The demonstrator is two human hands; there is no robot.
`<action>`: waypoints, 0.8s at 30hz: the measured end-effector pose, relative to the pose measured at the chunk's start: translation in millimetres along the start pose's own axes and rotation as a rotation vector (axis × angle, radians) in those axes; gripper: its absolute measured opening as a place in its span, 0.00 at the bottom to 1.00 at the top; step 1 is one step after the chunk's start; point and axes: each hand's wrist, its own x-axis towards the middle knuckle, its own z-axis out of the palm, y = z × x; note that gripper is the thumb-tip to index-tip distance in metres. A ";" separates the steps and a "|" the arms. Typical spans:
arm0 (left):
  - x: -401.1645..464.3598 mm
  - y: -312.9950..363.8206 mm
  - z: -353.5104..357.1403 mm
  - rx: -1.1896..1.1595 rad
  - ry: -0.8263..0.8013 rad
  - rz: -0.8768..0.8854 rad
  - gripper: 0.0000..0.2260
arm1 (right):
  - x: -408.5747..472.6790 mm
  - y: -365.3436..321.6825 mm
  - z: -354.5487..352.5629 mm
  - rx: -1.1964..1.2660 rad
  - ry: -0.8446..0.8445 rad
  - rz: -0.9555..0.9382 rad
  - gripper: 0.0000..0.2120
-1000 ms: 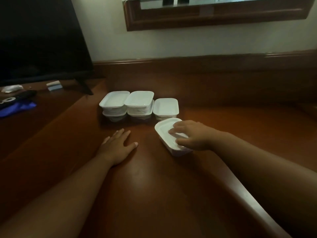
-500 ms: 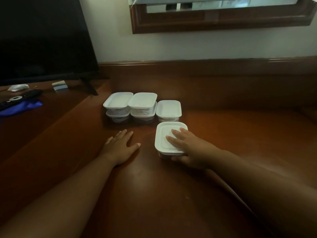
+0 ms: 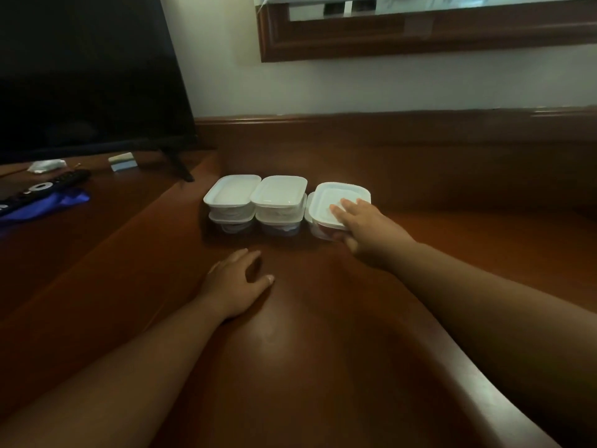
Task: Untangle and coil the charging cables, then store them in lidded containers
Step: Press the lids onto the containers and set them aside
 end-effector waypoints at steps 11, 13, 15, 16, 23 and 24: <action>71.0 50.5 -42.0 0.307 0.376 0.300 0.26 | 62.3 10.5 -4.8 -0.093 -0.034 0.010 0.29; 82.9 57.6 -40.3 0.392 0.336 0.318 0.25 | 68.0 12.0 -5.4 -0.047 -0.054 0.037 0.29; 89.1 63.6 -37.5 0.416 0.320 0.327 0.24 | 72.3 14.6 -4.5 -0.019 -0.075 0.038 0.29; 91.3 65.4 -35.8 0.411 0.318 0.324 0.24 | 73.6 15.6 -3.9 -0.013 -0.081 0.037 0.29; 96.0 71.9 -31.2 0.363 0.309 0.293 0.23 | 74.0 10.4 -1.2 -0.024 -0.026 0.055 0.27; 96.2 72.0 -31.8 0.359 0.301 0.295 0.24 | 74.5 9.3 -1.3 -0.036 -0.026 0.058 0.27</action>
